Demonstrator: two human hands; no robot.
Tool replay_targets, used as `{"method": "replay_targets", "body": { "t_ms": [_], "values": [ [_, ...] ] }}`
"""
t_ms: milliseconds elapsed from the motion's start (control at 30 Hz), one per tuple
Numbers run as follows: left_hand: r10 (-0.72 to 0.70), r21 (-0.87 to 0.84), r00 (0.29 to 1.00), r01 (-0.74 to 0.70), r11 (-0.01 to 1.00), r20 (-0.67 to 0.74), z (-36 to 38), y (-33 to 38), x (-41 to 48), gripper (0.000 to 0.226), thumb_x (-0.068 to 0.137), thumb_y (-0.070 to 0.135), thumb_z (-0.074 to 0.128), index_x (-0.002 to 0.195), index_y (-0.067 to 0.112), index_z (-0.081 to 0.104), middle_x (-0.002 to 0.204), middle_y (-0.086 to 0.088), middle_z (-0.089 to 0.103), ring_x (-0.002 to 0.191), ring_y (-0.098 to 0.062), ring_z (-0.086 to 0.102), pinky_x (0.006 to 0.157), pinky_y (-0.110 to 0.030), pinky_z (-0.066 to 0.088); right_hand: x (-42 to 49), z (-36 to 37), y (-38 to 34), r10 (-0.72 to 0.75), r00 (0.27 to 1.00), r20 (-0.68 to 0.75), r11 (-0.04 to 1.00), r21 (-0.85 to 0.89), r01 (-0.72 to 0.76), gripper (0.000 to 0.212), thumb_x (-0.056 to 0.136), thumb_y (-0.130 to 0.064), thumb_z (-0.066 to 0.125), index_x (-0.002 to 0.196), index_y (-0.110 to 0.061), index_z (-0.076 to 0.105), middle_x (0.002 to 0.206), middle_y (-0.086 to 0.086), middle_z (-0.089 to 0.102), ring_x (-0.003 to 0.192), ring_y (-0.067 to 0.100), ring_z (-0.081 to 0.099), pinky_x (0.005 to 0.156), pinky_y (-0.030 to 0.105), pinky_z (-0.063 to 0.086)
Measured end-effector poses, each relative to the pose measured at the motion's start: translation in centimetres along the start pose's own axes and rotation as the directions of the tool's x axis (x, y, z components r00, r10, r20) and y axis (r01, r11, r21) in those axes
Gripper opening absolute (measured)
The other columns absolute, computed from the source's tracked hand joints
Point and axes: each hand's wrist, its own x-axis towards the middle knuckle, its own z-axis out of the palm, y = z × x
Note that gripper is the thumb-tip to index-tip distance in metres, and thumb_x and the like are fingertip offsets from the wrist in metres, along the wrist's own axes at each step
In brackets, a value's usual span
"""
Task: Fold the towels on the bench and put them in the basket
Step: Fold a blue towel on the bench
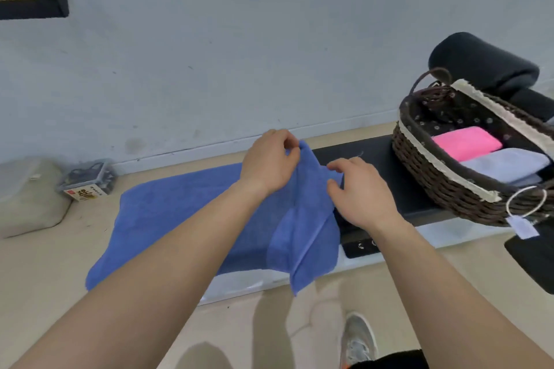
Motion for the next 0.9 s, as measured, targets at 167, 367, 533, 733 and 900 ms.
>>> {"method": "replay_targets", "body": {
  "t_ms": [167,367,533,733,900],
  "values": [
    [0.235,0.235,0.882,-0.350,0.907,0.409,4.6,4.8,3.0,0.035,0.092,0.011,0.052,0.117,0.030,0.067,0.118,0.007,0.065,0.110,-0.018,0.059,0.093,-0.040,0.048,-0.1,-0.7,5.0,0.170,0.980,0.104,0.985,-0.055,-0.165,0.037,0.093,-0.027,0.051,0.130,-0.027,0.057,0.127,0.002,0.057,0.115,0.027,0.055,0.092,0.044,0.050],
    [0.165,0.287,0.713,-0.469,0.835,0.682,7.0,3.8,4.6,0.026,0.090,0.011,0.057,0.108,0.028,0.066,0.110,0.001,0.049,0.098,-0.023,0.058,0.082,-0.039,0.050,0.4,-0.5,6.1,0.157,0.982,0.109,0.984,-0.097,-0.146,0.031,0.095,-0.032,0.051,0.125,-0.029,0.059,0.124,0.002,0.054,0.115,0.027,0.050,0.088,0.040,0.048],
    [0.239,0.155,0.782,-0.391,0.907,0.576,6.2,3.8,5.7,0.008,0.087,0.015,0.065,0.091,0.021,0.066,0.102,0.004,0.061,0.087,-0.011,0.058,0.076,-0.033,0.050,0.4,-0.2,5.9,0.156,0.983,0.100,0.987,-0.041,-0.152,0.029,0.096,-0.047,0.047,0.105,-0.028,0.068,0.112,0.001,0.056,0.108,0.026,0.053,0.088,0.040,0.048],
    [0.228,-0.134,0.926,-0.196,0.971,0.300,5.7,5.5,7.1,0.007,0.088,0.015,0.064,0.094,0.017,0.067,0.098,0.009,0.067,0.072,0.011,0.056,0.071,-0.007,0.043,0.4,-0.5,4.5,0.134,0.975,0.176,0.875,0.442,-0.200,0.041,0.091,-0.053,0.057,0.078,-0.014,0.053,0.066,-0.007,0.054,0.062,0.014,0.050,0.057,0.031,0.040],
    [0.084,-0.272,0.983,-0.037,0.962,0.161,6.5,6.8,8.3,0.005,0.090,0.018,0.064,0.088,0.019,0.060,0.093,0.005,0.067,0.053,-0.006,0.062,0.064,-0.021,0.053,0.5,-1.2,4.5,0.201,0.970,0.137,0.874,0.422,-0.241,0.026,0.083,-0.038,0.063,0.089,-0.014,0.055,0.081,0.000,0.064,0.070,0.018,0.059,0.064,0.040,0.052]
  ]
}}
